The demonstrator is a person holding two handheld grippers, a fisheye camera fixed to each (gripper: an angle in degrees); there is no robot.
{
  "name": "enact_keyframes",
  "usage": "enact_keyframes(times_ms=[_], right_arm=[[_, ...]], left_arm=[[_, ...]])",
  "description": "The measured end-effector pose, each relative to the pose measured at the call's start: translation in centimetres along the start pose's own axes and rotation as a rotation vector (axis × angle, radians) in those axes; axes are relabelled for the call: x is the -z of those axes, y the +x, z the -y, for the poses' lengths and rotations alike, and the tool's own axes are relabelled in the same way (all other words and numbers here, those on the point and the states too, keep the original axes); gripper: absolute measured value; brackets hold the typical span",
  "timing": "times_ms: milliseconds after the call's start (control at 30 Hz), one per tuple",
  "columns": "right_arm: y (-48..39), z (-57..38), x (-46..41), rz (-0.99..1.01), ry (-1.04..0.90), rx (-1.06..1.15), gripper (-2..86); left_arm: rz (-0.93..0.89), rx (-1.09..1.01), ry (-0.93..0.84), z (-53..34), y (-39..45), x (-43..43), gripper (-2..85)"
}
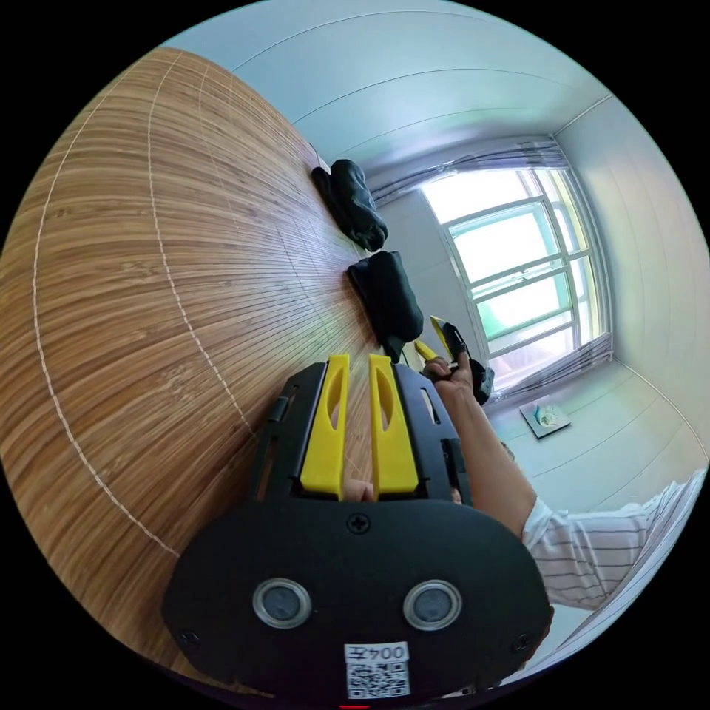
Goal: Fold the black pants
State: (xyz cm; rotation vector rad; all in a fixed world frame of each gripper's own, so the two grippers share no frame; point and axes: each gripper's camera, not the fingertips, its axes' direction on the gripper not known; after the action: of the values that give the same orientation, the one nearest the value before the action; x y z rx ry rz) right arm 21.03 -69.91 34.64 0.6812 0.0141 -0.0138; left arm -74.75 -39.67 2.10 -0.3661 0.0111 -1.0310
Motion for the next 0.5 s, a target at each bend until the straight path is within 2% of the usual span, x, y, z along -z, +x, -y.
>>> enact_keyframes(times_ms=[133, 367, 500], right_arm=[[-0.6, -1.0, -3.3, -0.057, -0.06, -0.052, 18.1], [-2.8, 0.2, -6.9, -0.177, 0.103, -0.128, 10.5], [-5.0, 2.0, -9.6, -0.227, 0.134, -0.151, 9.6]], left_arm=[[-0.009, 0.021, -0.013, 0.7, -0.8, 0.2, 2.2], [0.006, 0.018, -0.021, 1.4, -1.8, 0.2, 2.0], [0.007, 0.014, -0.022, 1.4, -2.3, 0.2, 2.0]])
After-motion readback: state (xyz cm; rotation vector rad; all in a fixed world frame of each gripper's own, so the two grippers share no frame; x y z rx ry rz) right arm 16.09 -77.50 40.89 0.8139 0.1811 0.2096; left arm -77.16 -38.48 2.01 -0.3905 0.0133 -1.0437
